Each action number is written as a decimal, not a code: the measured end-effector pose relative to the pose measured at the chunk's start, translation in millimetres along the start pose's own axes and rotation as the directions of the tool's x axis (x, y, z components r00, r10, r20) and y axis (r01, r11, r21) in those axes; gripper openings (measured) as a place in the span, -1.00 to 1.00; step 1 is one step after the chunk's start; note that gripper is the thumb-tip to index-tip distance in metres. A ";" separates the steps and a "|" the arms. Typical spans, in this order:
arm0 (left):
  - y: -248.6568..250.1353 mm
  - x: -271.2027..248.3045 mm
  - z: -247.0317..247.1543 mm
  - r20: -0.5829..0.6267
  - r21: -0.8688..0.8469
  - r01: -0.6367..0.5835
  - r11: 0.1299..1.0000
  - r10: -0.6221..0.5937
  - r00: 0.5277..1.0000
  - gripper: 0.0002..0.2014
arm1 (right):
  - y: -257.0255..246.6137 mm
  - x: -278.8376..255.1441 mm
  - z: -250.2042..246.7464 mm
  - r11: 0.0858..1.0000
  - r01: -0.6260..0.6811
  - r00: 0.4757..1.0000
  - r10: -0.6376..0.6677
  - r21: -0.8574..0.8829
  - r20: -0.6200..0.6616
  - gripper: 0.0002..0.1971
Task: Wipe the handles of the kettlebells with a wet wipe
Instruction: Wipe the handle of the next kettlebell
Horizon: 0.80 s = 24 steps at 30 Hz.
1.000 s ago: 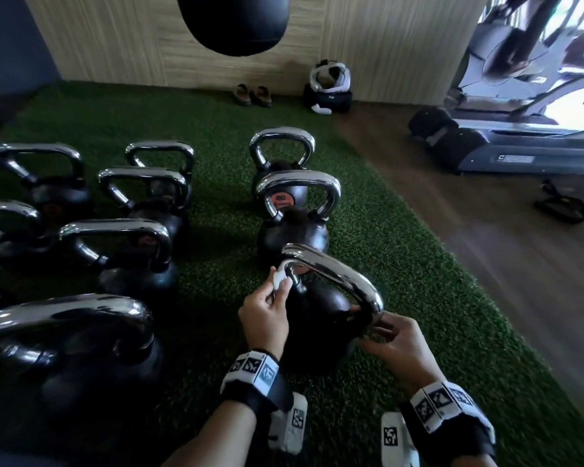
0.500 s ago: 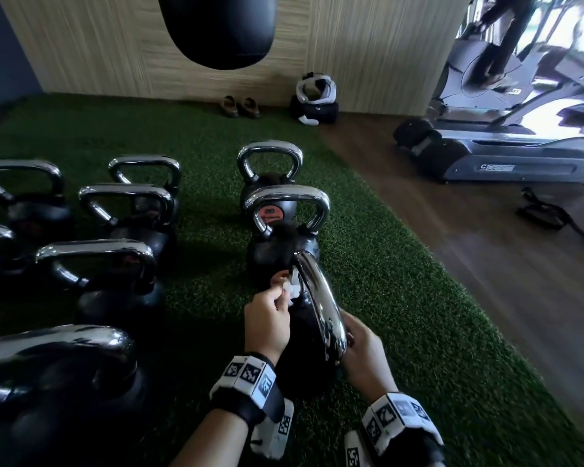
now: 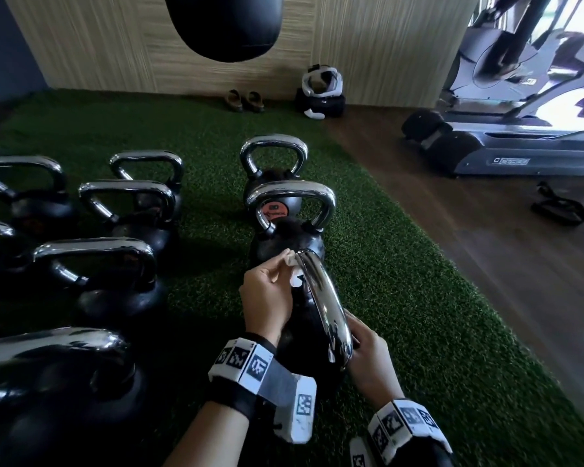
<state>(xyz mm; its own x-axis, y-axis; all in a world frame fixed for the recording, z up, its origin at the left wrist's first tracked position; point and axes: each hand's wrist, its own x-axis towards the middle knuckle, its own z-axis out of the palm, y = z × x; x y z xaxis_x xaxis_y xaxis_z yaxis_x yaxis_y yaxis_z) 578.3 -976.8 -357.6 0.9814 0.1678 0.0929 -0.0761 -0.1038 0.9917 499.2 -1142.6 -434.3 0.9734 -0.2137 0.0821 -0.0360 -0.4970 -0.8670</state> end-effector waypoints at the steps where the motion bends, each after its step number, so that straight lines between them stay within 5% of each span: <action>1: 4.3 -5.8 -0.1 -0.020 -0.018 -0.026 0.999 0.026 0.999 -0.79 | 0.5 0.0 0.2 1.000 -0.003 1.000 0.003 0.004 -0.007 -0.49; 5: 20.4 -36.8 -3.5 -0.050 0.074 -0.149 0.986 0.153 0.987 -0.78 | 3.0 1.9 1.1 1.000 -0.007 1.000 0.007 0.006 -0.012 -0.48; 11: 30.7 -28.3 -5.2 -0.052 -0.112 -0.010 0.994 0.005 0.999 -0.82 | 4.0 0.3 1.8 1.000 -0.015 1.000 0.015 -0.009 -0.005 -0.49; 19: 19.7 -55.2 -24.9 0.187 -0.305 0.150 0.940 -0.095 0.978 -0.88 | 4.0 0.5 3.6 1.000 -0.022 1.000 0.022 -0.012 -0.004 -0.49; 22: 12.2 -59.0 -36.3 0.414 -0.342 0.271 0.900 -0.114 0.903 -0.90 | 4.0 0.7 2.5 1.000 -0.018 1.000 0.018 -0.016 -0.001 -0.54; 24: 6.3 -59.4 -43.9 0.507 -0.271 0.230 0.935 -0.064 0.859 -0.83 | 6.5 1.9 2.1 0.999 0.004 1.000 -0.003 -0.040 0.010 -0.54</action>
<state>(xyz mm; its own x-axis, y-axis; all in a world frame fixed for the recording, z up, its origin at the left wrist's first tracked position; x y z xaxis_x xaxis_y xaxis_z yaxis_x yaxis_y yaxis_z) 511.8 -944.4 -353.0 0.9376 -0.3464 -0.0290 0.1064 0.2067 0.9726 501.3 -1144.5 -440.8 0.9759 -0.2033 0.0798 -0.0414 -0.5309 -0.8464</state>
